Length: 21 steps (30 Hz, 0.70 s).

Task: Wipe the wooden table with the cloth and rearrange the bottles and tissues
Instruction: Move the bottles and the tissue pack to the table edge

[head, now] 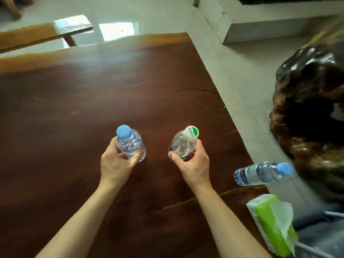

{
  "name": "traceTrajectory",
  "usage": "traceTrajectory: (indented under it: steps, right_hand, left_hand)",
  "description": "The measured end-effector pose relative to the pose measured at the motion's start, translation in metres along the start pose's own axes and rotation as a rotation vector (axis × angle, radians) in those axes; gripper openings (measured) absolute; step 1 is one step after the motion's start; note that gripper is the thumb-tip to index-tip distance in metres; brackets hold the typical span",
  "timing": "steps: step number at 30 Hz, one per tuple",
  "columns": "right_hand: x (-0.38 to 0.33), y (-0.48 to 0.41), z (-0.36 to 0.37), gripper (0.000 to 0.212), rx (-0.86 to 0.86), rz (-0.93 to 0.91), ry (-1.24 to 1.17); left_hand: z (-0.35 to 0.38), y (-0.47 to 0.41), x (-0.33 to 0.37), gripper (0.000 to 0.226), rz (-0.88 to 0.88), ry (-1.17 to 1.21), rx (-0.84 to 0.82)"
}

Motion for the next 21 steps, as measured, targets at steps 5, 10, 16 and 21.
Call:
traceTrajectory:
  steps: [5,10,16,21]
  right_hand:
    - [0.047,-0.007,-0.067,0.068,0.236,0.131,-0.038]
    - [0.088,-0.008,-0.105,0.067,0.44,0.246,-0.098]
    - [0.112,-0.012,-0.119,0.072,0.597,0.33,-0.166]
    - [0.117,-0.018,-0.127,0.074,0.671,0.354,-0.126]
  left_hand:
    - [0.091,-0.023,0.047,0.054,0.055,0.078,-0.172]
    - [0.177,-0.034,0.098,0.051,0.138,0.107,-0.309]
    - [0.261,-0.036,0.145,0.06,0.228,0.079,-0.458]
    - [0.3,-0.034,0.153,0.06,0.222,0.054,-0.522]
Point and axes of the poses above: each hand's wrist, its own y-axis away from the middle knuckle, its own z-axis out of the palm, x = y × z, the point moved 10 cm from there along -y, towards the middle knuckle, and after that the axes turned 5 degrees about y, right-handed, at the moved point
